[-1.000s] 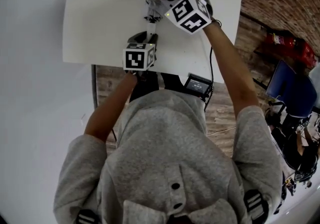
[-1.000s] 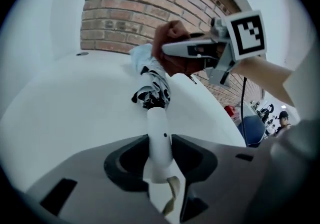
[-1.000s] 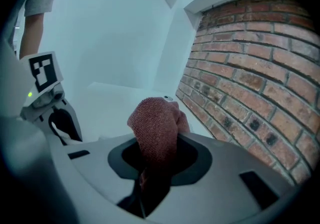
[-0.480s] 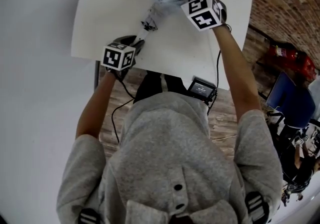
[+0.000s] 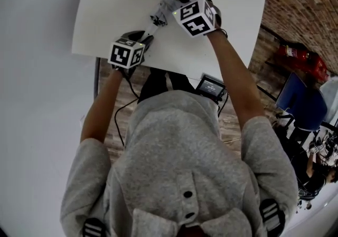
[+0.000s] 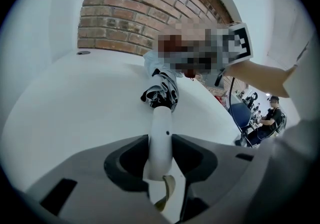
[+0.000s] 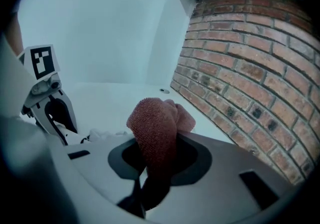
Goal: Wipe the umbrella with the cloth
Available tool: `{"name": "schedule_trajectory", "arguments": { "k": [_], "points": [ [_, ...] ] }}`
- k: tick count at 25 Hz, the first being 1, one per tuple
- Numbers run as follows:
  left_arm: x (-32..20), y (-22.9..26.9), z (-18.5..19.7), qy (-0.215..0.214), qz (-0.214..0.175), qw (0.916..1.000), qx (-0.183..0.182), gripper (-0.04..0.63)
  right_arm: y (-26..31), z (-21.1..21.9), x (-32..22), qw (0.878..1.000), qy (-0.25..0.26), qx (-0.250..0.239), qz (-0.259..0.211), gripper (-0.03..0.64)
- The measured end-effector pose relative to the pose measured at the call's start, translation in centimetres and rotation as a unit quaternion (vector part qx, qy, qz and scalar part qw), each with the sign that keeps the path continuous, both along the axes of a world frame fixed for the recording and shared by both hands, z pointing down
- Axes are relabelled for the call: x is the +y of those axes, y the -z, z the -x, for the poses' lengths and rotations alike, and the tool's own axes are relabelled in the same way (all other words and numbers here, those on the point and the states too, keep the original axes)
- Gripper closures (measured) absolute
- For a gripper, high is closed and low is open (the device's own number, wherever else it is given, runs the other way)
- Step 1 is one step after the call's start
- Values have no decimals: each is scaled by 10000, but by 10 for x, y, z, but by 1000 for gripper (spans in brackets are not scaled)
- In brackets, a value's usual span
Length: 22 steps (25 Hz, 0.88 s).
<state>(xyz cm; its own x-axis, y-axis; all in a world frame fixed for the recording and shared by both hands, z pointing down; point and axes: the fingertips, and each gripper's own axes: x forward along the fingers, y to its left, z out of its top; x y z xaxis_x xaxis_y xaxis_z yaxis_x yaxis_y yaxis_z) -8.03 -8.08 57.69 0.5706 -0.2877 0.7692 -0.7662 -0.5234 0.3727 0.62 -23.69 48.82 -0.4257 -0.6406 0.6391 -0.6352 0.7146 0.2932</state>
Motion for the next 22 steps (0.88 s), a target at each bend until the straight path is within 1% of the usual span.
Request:
{"name": "schedule_trajectory", "arguments": {
  "k": [3, 7, 10, 12, 14, 18, 22],
  "points": [
    [-2, 1, -2, 23, 29, 10000, 51, 440, 0, 10, 7, 9999, 43, -124, 71, 517],
    [-1, 1, -7, -17, 100, 9999, 91, 442, -1, 16, 12, 9988, 0, -422, 255, 517],
    [0, 1, -6, -24, 111, 9998, 134, 441, -5, 30, 22, 9973, 151, -539, 471, 517],
    [2, 2, -4, -11, 87, 9998, 184, 442, -10, 42, 34, 9968, 329, -468, 556, 517],
    [3, 2, -3, -8, 86, 9997, 227, 442, -14, 50, 41, 9972, 415, -361, 498, 517],
    [4, 3, -3, -30, 110, 9996, 248, 442, -14, 59, 43, 9946, 260, -689, 731, 517],
    [4, 4, -3, -7, 135, 9995, 295, 442, -14, 67, 47, 9935, 279, -746, 816, 517]
  ]
}}
